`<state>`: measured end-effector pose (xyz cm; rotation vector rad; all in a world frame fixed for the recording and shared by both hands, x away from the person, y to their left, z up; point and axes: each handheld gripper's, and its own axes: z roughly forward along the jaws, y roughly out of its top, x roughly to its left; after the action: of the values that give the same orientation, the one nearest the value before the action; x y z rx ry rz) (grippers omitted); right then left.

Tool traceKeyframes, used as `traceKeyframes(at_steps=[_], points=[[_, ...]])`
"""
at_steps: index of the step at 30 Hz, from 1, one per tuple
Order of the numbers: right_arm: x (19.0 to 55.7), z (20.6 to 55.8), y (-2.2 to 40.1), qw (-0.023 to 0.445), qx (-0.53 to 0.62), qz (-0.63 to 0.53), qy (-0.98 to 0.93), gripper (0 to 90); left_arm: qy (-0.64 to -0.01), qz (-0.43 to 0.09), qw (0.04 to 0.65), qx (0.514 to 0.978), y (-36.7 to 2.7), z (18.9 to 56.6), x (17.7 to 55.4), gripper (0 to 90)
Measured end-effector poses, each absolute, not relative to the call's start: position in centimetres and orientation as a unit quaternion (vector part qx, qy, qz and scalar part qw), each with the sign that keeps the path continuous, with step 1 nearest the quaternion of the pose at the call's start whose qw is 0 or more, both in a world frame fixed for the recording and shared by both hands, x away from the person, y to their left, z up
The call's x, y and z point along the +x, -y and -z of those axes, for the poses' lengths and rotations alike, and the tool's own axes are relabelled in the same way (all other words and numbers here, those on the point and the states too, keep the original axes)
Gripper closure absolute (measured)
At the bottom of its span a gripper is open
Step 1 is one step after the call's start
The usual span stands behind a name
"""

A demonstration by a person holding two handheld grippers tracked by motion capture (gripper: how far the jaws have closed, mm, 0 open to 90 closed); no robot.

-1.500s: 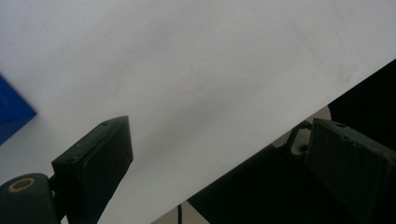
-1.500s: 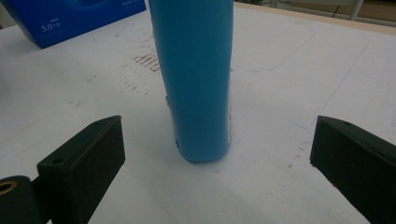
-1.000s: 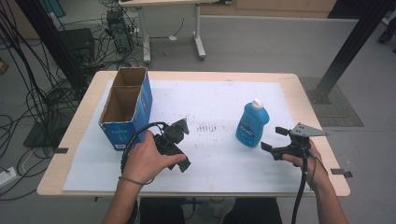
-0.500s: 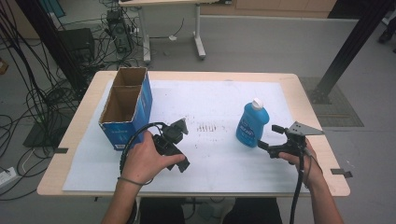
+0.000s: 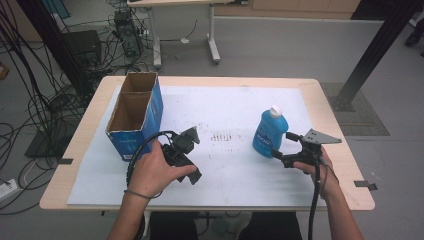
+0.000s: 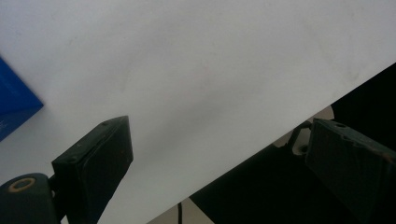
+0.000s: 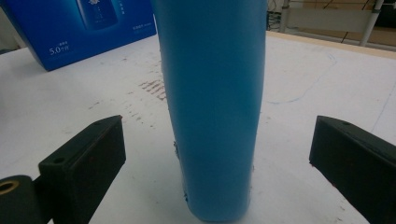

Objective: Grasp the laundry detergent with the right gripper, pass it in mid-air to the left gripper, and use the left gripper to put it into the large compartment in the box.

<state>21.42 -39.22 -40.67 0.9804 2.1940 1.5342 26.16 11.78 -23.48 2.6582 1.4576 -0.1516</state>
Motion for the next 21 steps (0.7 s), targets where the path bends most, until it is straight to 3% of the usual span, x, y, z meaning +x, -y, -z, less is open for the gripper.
traceKeyframes(at_steps=[21], points=[[22.31, 41.42, 38.34, 0.143, 0.333, -0.542, -0.759, 3.5, -0.482, 0.050, 0.050, 0.873, -11.80, 23.66, 26.17, 7.8]])
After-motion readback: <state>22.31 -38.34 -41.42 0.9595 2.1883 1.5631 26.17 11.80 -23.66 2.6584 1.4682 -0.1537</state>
